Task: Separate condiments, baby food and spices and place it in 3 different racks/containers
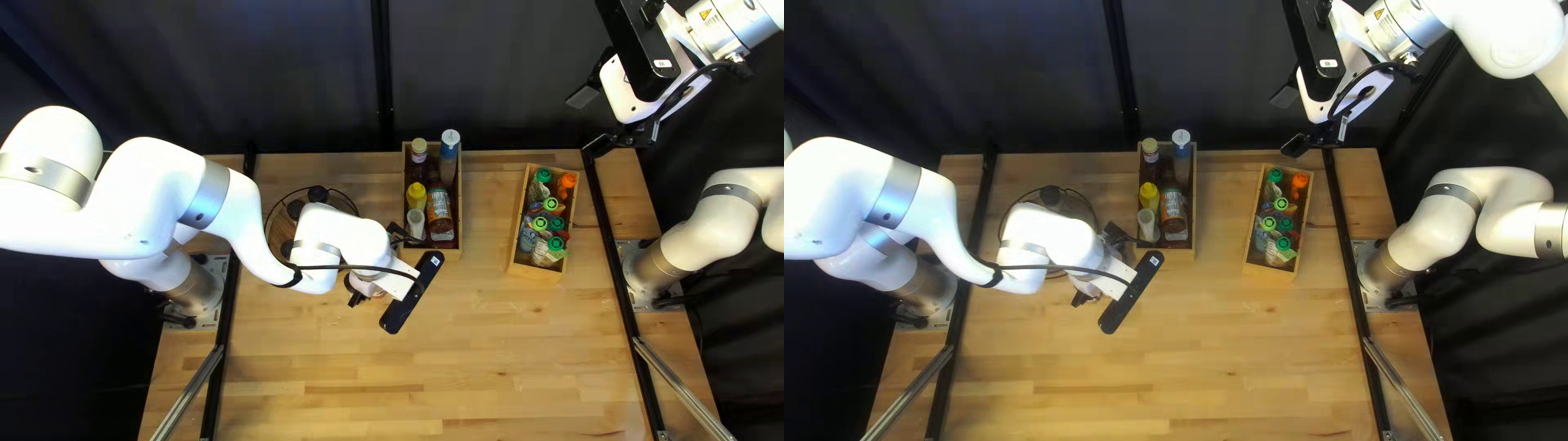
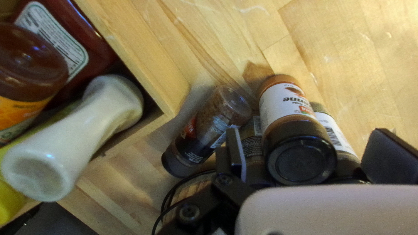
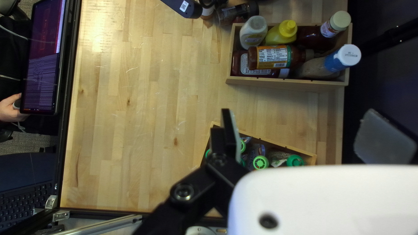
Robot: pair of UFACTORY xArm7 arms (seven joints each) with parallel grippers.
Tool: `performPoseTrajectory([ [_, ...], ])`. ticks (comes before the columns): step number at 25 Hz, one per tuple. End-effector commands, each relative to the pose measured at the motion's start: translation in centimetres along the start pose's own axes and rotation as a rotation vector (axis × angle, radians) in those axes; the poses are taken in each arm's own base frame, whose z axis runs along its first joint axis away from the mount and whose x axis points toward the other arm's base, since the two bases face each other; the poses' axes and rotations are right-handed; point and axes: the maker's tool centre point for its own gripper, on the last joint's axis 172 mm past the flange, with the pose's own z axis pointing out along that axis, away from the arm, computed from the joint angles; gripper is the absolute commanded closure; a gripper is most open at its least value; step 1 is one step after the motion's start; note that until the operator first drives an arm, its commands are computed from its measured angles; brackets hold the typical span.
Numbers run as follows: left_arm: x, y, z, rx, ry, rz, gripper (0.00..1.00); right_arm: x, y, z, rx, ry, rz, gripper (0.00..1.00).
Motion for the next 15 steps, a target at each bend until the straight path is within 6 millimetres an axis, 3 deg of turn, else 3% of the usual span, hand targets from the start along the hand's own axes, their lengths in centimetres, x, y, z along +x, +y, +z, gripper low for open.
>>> performPoseTrajectory([
  [1, -0.3, -0.1, 0.0, -0.002, 0.001, -0.006, 0.06, 0.0, 0.0, 0.0, 0.0, 0.0, 0.0, 0.0],
  [2, -0.3, -0.2, 0.0, -0.003, 0.001, -0.008, 0.19, 0.0, 0.0, 0.0, 0.0, 0.0, 0.0, 0.0],
  [4, -0.3, -0.1, -0.1, -0.007, 0.002, -0.011, 0.34, 0.0, 0.0, 0.0, 0.0, 0.0, 0.0, 0.0],
  [5, -0.4, -0.1, -0.1, -0.009, 0.002, -0.011, 0.48, 0.0, 0.0, 0.0, 0.0, 0.0, 0.0, 0.0],
  [6, -0.4, -0.1, -0.1, -0.012, 0.002, -0.013, 0.54, 0.0, 0.0, 0.0, 0.0, 0.0, 0.0, 0.0],
  [8, -0.4, -0.1, -0.1, -0.015, 0.001, -0.015, 0.91, 0.0, 0.0, 0.0, 0.0, 0.0, 0.0, 0.0],
  [11, -0.5, -0.2, -0.2, -0.018, 0.001, -0.017, 1.0, 0.0, 0.0, 0.0, 0.0, 0.0, 0.0, 0.0],
  [15, -0.1, 0.0, -1.5, -0.02, -0.004, -0.018, 1.0, 0.0, 0.0, 0.0, 0.0, 0.0, 0.0, 0.0],
])
